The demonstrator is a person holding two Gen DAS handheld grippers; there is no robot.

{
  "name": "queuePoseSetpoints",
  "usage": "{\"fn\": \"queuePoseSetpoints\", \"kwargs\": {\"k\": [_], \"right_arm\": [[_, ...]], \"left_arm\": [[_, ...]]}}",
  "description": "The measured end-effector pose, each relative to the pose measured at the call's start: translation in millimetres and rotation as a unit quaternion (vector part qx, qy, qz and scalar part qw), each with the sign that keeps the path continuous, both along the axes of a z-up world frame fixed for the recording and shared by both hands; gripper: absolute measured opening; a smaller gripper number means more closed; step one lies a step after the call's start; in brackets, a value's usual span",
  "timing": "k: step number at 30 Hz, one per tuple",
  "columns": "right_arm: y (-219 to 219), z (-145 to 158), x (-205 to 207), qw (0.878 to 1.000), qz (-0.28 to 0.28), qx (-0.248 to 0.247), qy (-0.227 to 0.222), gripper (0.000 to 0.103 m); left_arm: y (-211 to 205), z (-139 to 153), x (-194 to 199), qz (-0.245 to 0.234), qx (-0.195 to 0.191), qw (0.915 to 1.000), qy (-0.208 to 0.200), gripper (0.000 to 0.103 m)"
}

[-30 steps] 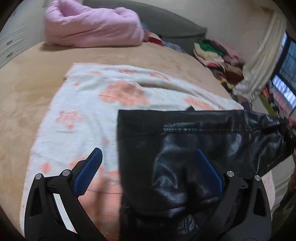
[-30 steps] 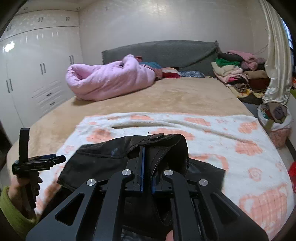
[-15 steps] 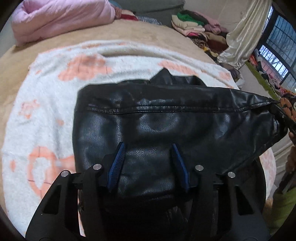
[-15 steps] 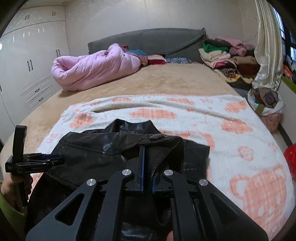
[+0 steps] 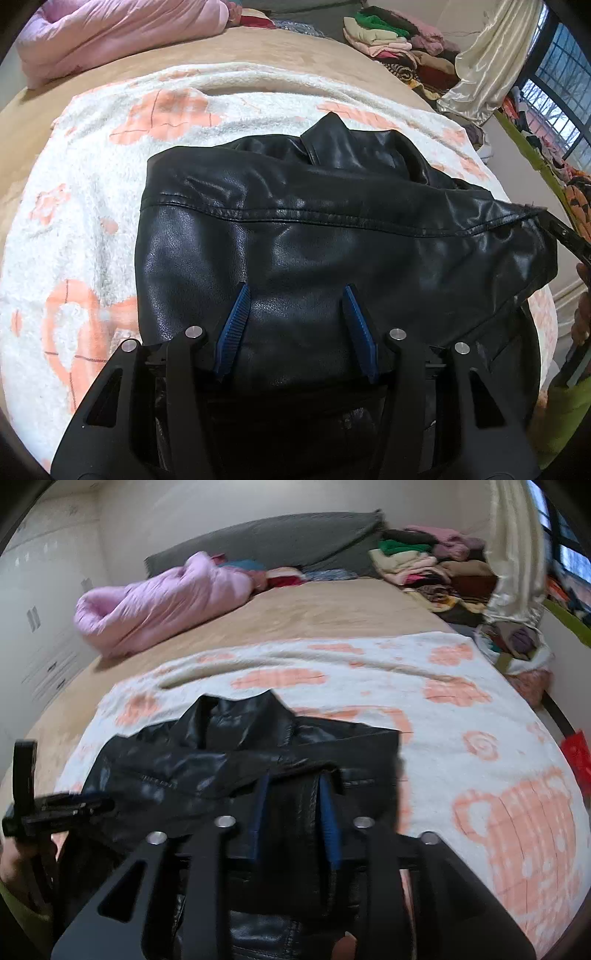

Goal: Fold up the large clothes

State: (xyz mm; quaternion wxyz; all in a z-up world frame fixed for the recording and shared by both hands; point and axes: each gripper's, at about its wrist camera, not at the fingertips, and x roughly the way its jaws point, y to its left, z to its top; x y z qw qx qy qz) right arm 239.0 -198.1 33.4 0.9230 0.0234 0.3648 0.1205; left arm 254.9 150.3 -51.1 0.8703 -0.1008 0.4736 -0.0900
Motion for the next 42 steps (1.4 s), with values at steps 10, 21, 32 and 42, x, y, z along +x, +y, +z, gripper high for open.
{"fn": "queuePoseSetpoints", "kwargs": {"k": [10, 21, 32, 42], "right_arm": [[52, -16, 14, 0.998, 0.046, -0.035, 0.013, 0.035], [73, -103, 58, 0.99, 0.016, -0.101, 0.102, 0.032], [40, -46, 5, 0.999, 0.023, 0.013, 0.037, 0.056], [42, -29, -43, 0.998, 0.047, 0.03, 0.012, 0.058]], "left_arm": [[2, 0, -3, 0.003, -0.002, 1.0, 0.0, 0.044], [4, -1, -5, 0.0, -0.011, 0.9999, 0.001, 0.044], [3, 34, -24, 0.005, 0.004, 0.9993, -0.038, 0.074], [-31, 23, -46, -0.028, 0.027, 0.9985, -0.037, 0.085]]}}
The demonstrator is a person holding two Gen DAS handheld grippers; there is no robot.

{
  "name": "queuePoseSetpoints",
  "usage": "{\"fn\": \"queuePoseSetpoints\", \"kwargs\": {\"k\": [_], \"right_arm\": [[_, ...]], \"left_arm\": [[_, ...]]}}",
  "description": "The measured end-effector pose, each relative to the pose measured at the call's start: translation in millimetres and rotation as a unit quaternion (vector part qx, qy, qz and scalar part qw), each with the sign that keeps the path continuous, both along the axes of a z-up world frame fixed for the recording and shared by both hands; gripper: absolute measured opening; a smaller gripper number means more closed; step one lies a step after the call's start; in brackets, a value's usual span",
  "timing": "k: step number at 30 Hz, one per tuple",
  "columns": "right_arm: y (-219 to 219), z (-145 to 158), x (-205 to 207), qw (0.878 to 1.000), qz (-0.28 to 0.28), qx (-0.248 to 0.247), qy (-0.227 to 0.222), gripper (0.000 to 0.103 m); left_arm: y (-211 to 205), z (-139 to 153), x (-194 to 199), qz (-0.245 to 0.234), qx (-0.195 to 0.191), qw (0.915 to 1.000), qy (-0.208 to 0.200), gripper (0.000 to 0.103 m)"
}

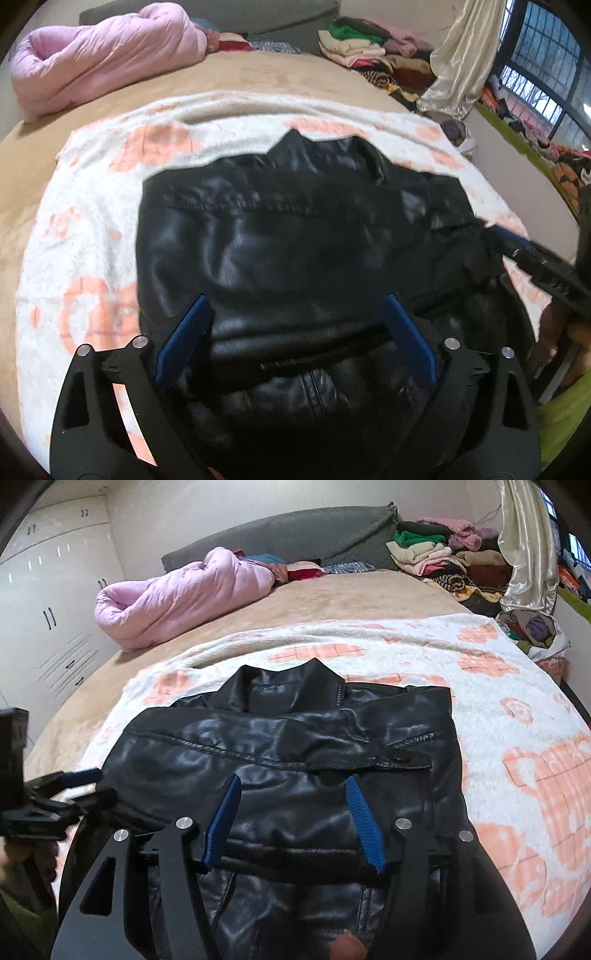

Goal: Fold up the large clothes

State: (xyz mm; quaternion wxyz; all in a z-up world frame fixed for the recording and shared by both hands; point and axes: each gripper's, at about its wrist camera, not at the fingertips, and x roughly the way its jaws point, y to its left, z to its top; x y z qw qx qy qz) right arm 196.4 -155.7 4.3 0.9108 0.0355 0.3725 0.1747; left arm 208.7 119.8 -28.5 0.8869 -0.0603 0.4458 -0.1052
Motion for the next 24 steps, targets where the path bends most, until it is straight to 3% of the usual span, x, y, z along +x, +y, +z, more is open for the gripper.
{"fn": "queuePoseSetpoints", "kwargs": {"k": [2, 6, 10, 15, 18, 21, 24], "right_arm": [[2, 3, -4, 1.0, 0.007, -0.001, -0.005, 0.058], [15, 7, -12, 0.999, 0.033, -0.008, -0.011, 0.058], [31, 2, -12, 0.997, 0.051, -0.056, -0.01, 0.058], [31, -26, 3, 0.994, 0.029, -0.099, 0.042, 0.058], [18, -53, 15, 0.991, 0.02, -0.083, 0.103, 0.054], [15, -63, 17, 0.991, 0.018, -0.074, 0.107, 0.054], [20, -56, 9, 0.992, 0.016, -0.096, 0.08, 0.054]], "left_arm": [[-4, -12, 1, 0.0, -0.001, 0.9998, 0.019, 0.083], [-14, -29, 5, -0.003, 0.033, 0.9989, 0.033, 0.083], [-17, -33, 6, -0.004, 0.042, 0.9986, 0.031, 0.083], [-15, -32, 7, -0.004, 0.035, 0.9989, 0.031, 0.083], [-17, -32, 7, -0.007, 0.038, 0.9988, 0.03, 0.083], [-17, -31, 6, -0.008, 0.035, 0.9989, 0.029, 0.083], [-15, -29, 4, -0.006, 0.036, 0.999, 0.024, 0.083]]}}
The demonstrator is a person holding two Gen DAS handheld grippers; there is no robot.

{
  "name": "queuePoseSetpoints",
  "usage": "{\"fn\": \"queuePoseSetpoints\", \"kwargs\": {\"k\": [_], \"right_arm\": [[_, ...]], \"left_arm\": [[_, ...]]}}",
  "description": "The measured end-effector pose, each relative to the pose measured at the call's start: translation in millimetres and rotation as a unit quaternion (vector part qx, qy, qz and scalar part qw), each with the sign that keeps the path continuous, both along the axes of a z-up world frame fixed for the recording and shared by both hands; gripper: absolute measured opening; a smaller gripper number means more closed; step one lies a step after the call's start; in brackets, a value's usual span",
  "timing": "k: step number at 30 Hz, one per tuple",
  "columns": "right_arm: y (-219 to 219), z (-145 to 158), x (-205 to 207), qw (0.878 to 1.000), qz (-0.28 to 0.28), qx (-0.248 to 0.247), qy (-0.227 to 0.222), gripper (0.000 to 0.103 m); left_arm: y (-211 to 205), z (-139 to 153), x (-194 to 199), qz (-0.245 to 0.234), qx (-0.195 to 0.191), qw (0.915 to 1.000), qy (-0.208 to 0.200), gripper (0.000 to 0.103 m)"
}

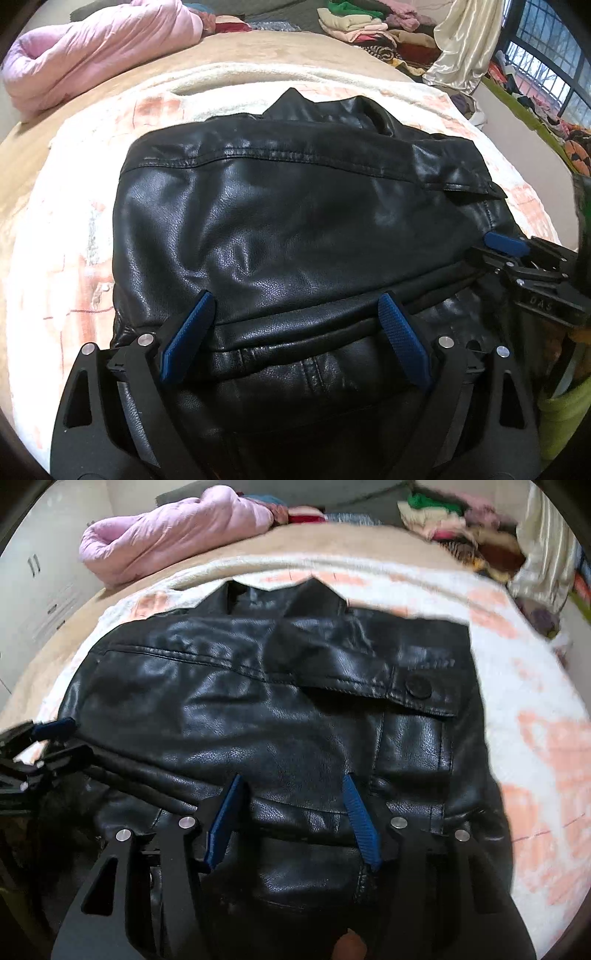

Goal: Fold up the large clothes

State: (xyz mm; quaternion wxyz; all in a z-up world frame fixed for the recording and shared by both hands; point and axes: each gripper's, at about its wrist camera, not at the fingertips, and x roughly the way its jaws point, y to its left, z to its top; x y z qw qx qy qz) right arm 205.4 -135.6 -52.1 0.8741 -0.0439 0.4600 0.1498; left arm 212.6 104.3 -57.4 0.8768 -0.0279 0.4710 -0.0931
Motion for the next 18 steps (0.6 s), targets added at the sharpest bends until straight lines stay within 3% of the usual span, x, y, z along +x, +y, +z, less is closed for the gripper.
{"fn": "queuePoseSetpoints", "kwargs": {"k": [5, 13, 18], "right_arm": [[-7, 14, -10, 0.999, -0.006, 0.028, -0.025, 0.059], [-16, 23, -20, 0.998, -0.019, 0.048, -0.041, 0.088], [-21, 28, -25, 0.997, -0.031, 0.057, -0.052, 0.094]], "left_arm": [[1, 5, -3, 0.003, -0.003, 1.0, -0.003, 0.083], [0, 14, -6, 0.005, -0.011, 0.9999, -0.009, 0.089], [1, 20, -8, 0.011, -0.009, 0.9998, -0.014, 0.094]]}}
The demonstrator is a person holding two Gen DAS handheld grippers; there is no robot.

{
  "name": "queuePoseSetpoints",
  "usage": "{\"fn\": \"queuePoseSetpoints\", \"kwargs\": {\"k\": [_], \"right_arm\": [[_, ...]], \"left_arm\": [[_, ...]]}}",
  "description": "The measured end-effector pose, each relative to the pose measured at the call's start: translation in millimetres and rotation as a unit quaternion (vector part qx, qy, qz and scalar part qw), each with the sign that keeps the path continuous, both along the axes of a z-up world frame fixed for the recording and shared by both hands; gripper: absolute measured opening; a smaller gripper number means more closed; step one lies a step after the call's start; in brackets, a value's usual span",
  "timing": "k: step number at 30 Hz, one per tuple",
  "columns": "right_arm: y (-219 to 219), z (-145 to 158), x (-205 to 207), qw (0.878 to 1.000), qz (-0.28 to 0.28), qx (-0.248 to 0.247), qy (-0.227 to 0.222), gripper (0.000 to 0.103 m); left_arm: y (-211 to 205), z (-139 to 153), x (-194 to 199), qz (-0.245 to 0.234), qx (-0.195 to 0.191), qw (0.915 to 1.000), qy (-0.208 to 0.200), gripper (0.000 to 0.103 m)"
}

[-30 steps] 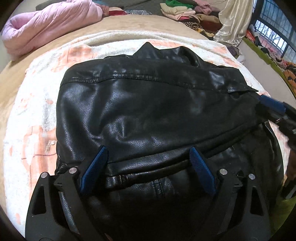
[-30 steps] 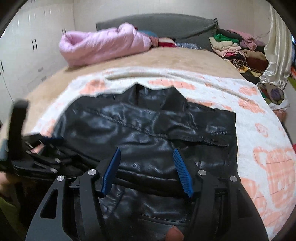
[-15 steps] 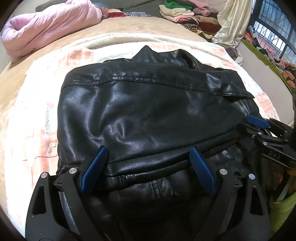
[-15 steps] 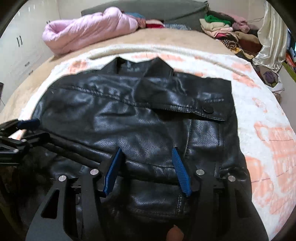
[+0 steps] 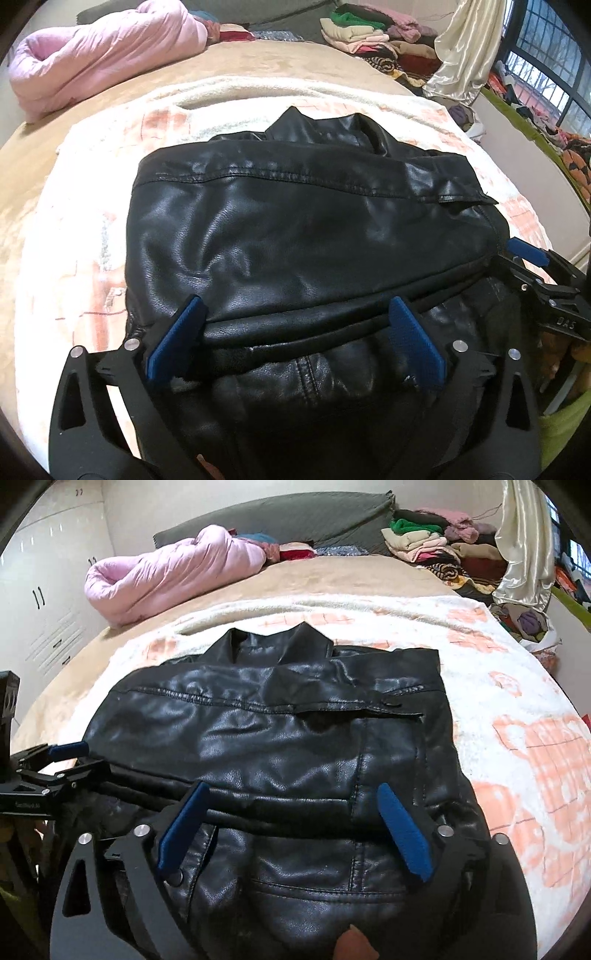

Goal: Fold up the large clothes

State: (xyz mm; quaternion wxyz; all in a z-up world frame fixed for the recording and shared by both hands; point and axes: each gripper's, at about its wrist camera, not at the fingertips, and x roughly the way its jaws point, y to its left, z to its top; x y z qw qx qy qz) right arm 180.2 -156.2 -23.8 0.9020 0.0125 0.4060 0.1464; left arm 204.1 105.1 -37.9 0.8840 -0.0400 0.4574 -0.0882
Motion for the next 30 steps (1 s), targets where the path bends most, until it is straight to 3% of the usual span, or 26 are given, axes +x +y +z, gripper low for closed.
{"fn": "queuePoseSetpoints", "kwargs": {"k": [30], "right_arm": [[14, 47, -37, 0.998, 0.013, 0.003, -0.054, 0.096]], "left_arm": [[1, 53, -31, 0.0, -0.008, 0.9979, -0.064, 0.094]]}}
